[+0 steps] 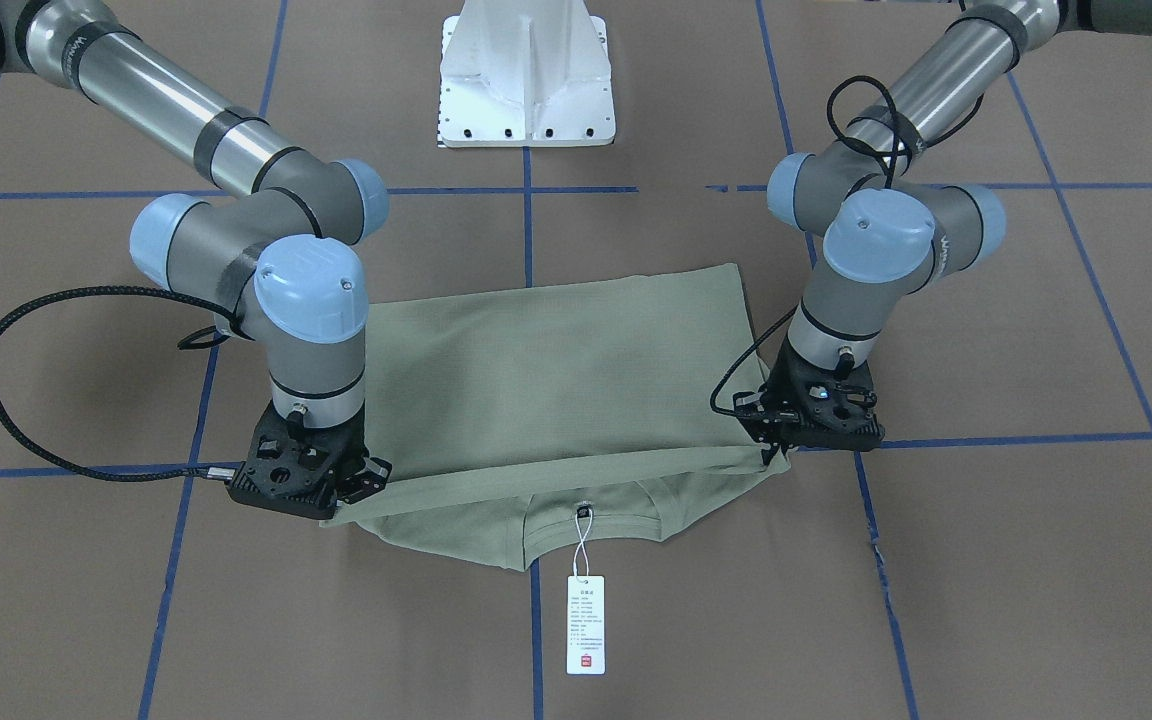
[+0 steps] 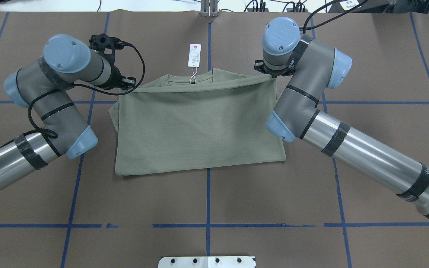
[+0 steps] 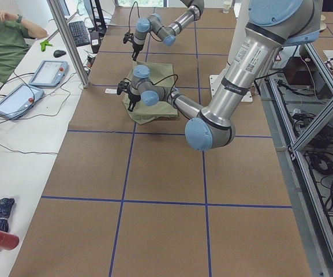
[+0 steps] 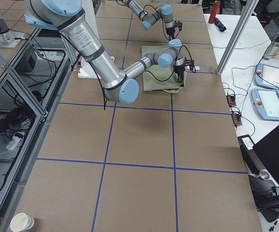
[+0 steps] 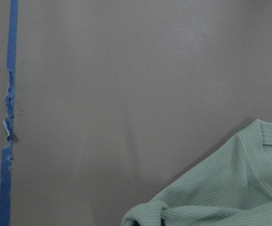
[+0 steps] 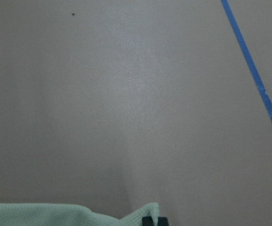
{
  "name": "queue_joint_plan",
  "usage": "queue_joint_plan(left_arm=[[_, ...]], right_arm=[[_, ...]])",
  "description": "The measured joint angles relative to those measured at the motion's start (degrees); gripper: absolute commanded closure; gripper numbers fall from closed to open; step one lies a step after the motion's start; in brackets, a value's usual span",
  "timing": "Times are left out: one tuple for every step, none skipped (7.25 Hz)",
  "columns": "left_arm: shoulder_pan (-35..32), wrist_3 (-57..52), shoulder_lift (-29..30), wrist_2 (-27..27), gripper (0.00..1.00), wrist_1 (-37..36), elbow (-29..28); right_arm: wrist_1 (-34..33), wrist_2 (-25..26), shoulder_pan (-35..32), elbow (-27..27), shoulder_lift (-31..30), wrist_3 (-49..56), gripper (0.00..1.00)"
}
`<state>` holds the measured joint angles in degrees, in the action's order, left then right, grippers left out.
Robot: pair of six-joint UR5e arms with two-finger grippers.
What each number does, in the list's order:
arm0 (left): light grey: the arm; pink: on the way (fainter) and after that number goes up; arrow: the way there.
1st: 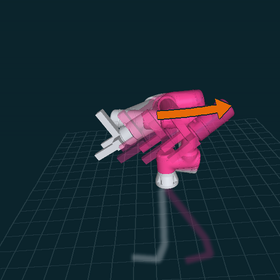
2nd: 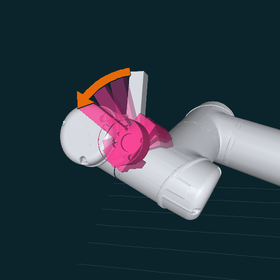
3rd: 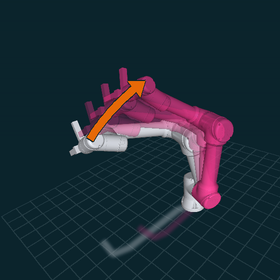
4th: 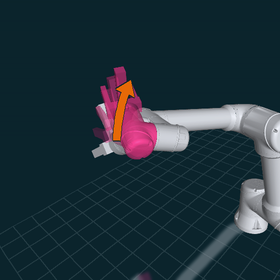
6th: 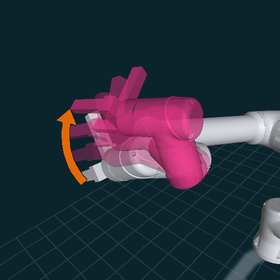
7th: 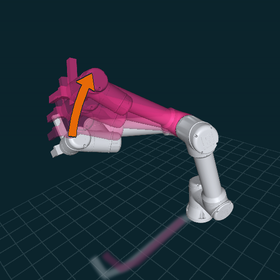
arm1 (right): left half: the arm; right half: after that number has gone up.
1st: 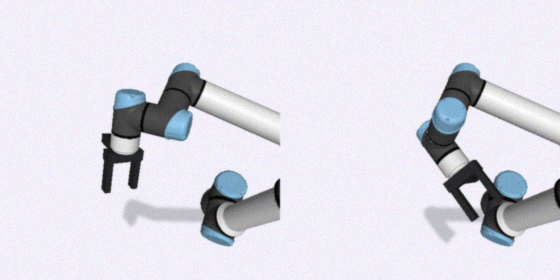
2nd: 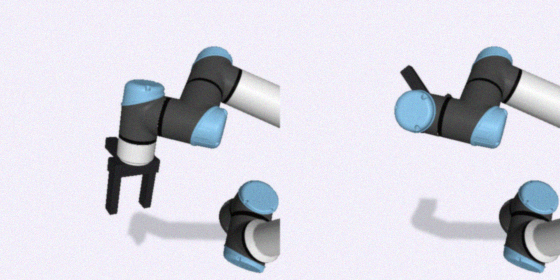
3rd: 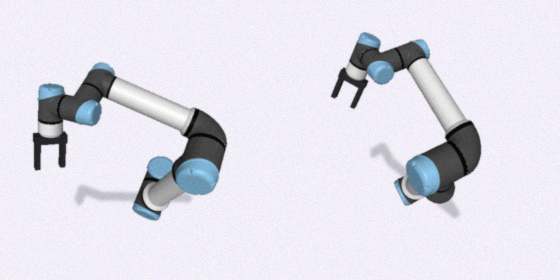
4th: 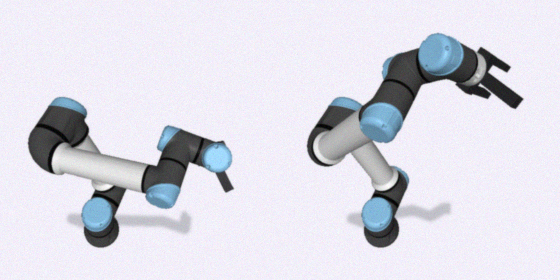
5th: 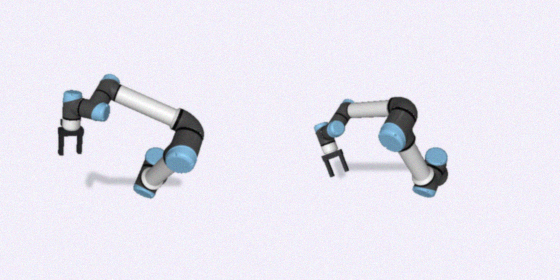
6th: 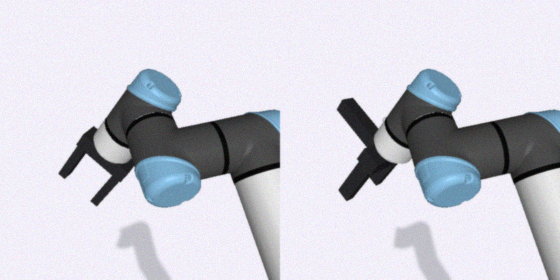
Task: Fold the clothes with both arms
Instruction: 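Lay the hem near the collar and release, raising both grippers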
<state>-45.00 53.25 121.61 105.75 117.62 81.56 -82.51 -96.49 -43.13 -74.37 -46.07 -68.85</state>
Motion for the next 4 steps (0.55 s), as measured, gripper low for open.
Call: queue_joint_plan(left_arm=[[0.0,0.0,0.0,0.0,0.00,0.1,0.1],[0.0,0.0,-0.1,0.3,0.00,0.2,0.8],[0.1,0.0,-0.4,1.9,0.00,0.4,2.8],[0.2,0.3,-1.9,5.0,0.00,0.5,6.2]], right_arm=[[0.1,0.1,0.1,0.8,0.1,0.2,0.00],[0.3,0.1,0.2,1.4,0.3,0.4,0.00],[0.4,-1.1,-0.4,1.5,0.7,1.9,0.00],[0.5,-4.9,-2.6,1.5,0.9,5.8,0.00]])
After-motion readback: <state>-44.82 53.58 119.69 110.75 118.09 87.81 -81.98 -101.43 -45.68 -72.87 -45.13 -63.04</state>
